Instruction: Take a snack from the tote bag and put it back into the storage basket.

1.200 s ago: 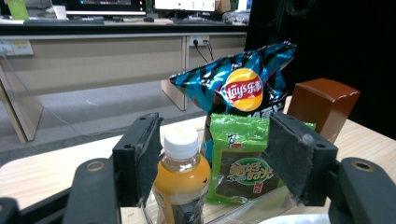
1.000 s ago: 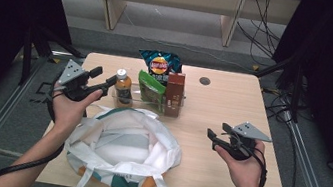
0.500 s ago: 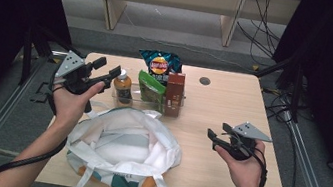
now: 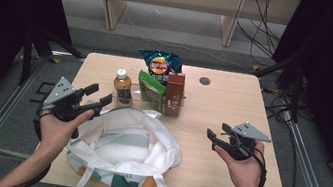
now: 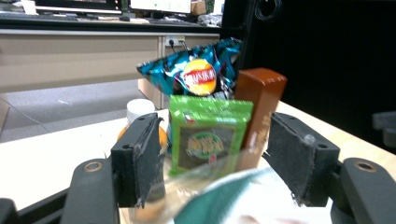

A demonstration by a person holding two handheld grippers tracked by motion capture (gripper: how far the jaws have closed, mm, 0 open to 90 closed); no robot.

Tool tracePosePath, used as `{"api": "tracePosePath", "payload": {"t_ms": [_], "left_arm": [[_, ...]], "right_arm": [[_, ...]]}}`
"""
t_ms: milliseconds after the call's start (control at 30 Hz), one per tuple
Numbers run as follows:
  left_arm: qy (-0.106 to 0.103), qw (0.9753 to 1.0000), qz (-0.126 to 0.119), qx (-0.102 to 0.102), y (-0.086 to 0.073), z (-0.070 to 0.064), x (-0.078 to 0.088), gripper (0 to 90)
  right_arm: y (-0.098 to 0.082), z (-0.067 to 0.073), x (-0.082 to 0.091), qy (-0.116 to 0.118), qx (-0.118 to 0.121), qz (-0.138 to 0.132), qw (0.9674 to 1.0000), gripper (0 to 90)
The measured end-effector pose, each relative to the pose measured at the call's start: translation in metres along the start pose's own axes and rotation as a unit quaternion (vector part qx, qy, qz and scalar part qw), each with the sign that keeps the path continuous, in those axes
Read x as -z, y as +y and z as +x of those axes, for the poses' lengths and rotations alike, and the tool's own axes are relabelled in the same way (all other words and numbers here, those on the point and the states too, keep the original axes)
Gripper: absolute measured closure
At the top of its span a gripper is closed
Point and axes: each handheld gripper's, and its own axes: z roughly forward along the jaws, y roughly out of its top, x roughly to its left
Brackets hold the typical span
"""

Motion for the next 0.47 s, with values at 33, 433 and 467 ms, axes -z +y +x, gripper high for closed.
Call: {"api": "tracePosePath", "payload": {"t_ms": [33, 433, 467], "left_arm": [[-0.001, 1.0000, 0.002, 0.000, -0.003, -0.002, 0.003, 33.9], [0.010, 0.9999, 0.009, -0.009, -0.039, -0.015, 0.028, 33.6], [0.012, 0.9999, 0.011, -0.006, -0.042, -0.014, 0.030, 33.4]], "right_arm": [[0.000, -0.002, -0.001, 0.002, 0.011, -0.005, 0.9999, 39.8], [0.000, -0.003, -0.001, 0.001, 0.015, -0.005, 0.9999, 39.5], [-0.001, -0.003, -0.001, 0.001, 0.007, -0.004, 1.0000, 39.4]]}}
